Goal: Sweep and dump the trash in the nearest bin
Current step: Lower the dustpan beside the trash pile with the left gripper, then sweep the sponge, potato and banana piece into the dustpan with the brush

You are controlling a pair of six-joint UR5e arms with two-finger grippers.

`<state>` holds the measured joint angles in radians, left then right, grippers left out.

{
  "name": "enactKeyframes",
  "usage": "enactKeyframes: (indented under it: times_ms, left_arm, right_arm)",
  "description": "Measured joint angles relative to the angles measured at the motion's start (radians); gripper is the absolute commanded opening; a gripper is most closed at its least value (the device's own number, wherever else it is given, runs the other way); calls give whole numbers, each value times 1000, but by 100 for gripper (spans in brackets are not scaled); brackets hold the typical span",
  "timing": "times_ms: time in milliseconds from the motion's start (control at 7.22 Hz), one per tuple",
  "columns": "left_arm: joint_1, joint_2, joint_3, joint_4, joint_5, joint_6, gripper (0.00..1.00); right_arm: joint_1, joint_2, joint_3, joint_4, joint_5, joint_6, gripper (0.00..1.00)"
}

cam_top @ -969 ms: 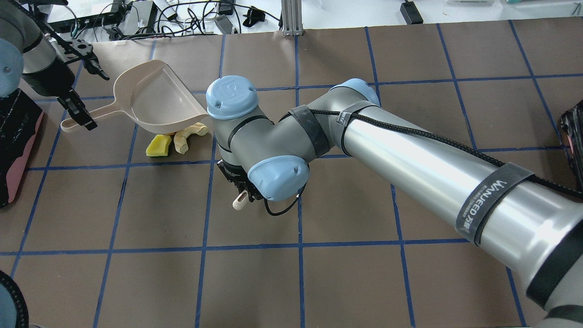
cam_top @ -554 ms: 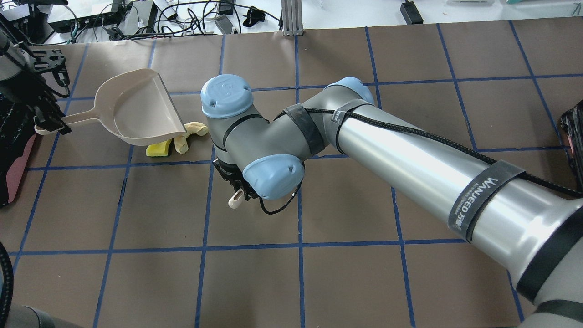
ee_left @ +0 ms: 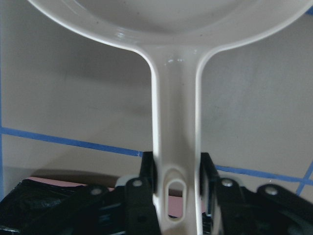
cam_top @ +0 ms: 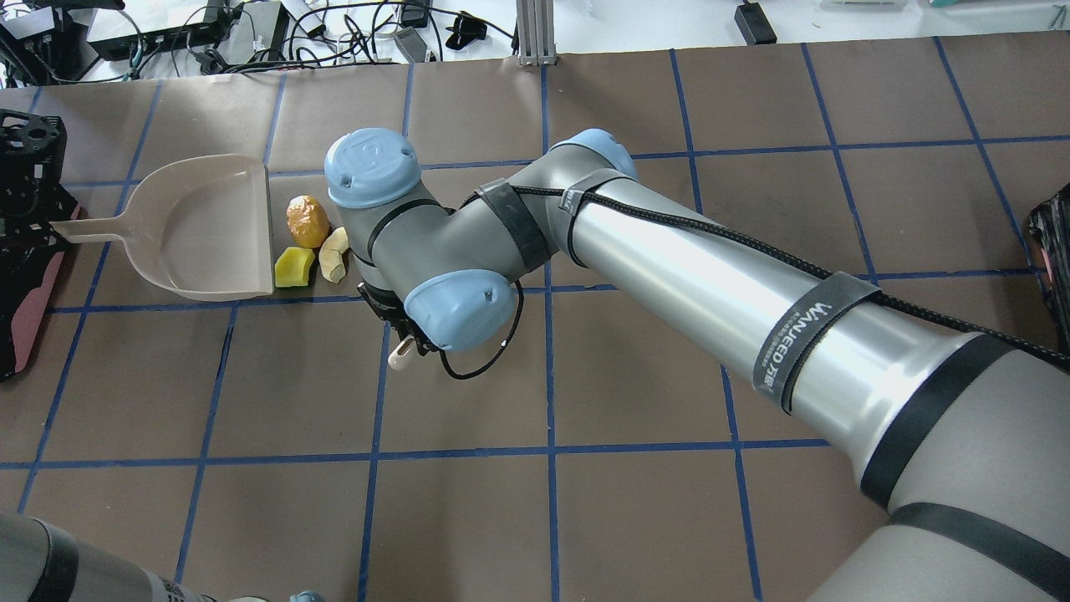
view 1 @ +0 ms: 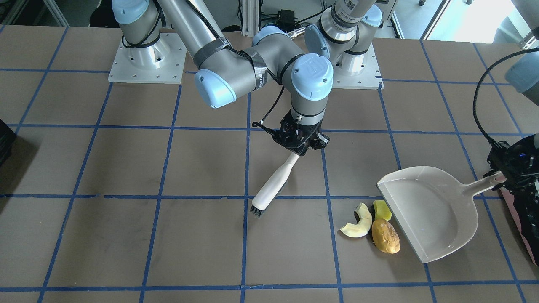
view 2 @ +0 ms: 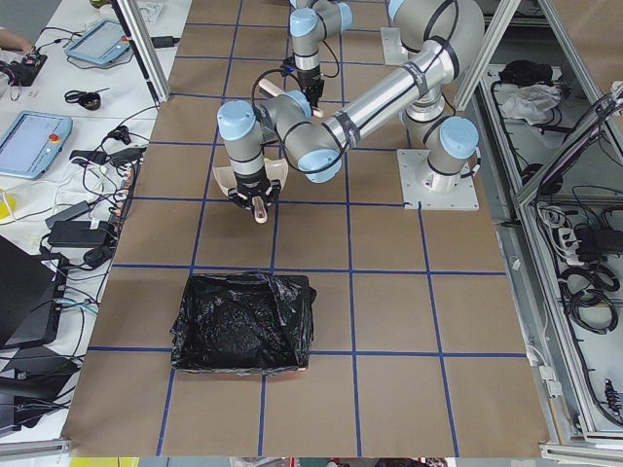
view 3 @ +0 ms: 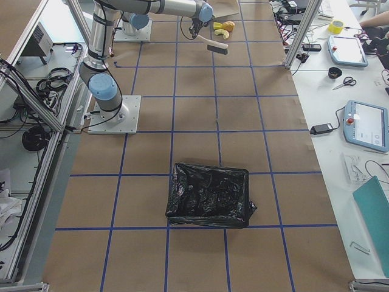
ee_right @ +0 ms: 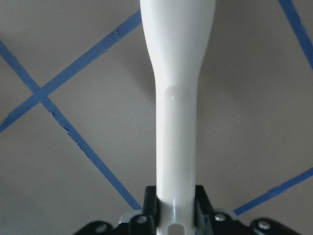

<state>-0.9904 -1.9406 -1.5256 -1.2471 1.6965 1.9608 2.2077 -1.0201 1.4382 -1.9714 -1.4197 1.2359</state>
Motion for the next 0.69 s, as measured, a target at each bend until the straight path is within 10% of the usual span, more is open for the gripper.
enactKeyframes:
  times_ms: [692]
  left_arm:
    - [59, -98, 7, 111, 56, 302, 0]
  right_arm:
    - [6, 35, -51, 1, 17, -4, 0]
